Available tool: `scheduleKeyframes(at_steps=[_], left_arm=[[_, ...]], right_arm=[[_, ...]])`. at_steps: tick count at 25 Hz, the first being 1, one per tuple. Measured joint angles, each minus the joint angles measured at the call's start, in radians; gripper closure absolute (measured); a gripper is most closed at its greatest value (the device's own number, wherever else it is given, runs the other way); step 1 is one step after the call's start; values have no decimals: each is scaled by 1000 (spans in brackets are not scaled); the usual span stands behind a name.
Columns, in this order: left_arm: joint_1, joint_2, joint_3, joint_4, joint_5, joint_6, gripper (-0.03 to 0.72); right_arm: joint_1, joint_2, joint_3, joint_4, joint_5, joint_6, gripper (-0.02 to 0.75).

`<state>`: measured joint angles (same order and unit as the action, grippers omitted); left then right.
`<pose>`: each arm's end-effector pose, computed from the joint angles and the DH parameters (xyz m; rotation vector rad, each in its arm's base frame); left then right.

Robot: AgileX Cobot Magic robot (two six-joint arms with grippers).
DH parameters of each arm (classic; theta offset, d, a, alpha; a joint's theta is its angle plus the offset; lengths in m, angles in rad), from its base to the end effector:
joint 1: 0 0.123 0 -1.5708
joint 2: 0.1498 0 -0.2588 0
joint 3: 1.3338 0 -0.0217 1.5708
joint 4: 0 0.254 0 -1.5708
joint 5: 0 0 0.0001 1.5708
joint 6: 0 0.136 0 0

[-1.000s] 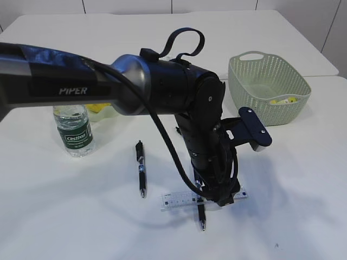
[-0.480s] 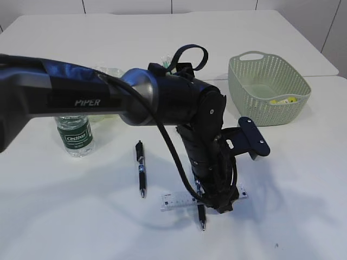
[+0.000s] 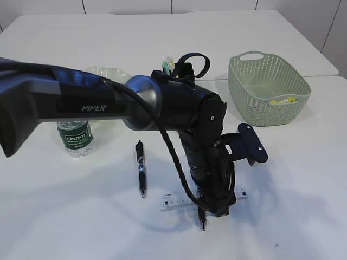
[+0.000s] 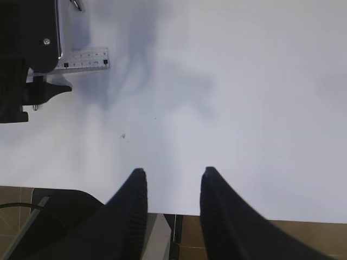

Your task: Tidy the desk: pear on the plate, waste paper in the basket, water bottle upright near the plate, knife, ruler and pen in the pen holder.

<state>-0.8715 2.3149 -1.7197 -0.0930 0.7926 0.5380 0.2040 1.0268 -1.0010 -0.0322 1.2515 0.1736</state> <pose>0.2960 -0.3660 0.0498 1.8050 2.2477 -0.1718 0.1999 0.0371 0.2730 -0.0478 2.7607 0.0557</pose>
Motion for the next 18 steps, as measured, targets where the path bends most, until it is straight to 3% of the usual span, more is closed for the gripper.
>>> scheduleKeyframes(at_steps=[18], left_arm=[[11,6,-6,-3,-3,2,149]], right_arm=[[0,0,0,0,0,0,458]])
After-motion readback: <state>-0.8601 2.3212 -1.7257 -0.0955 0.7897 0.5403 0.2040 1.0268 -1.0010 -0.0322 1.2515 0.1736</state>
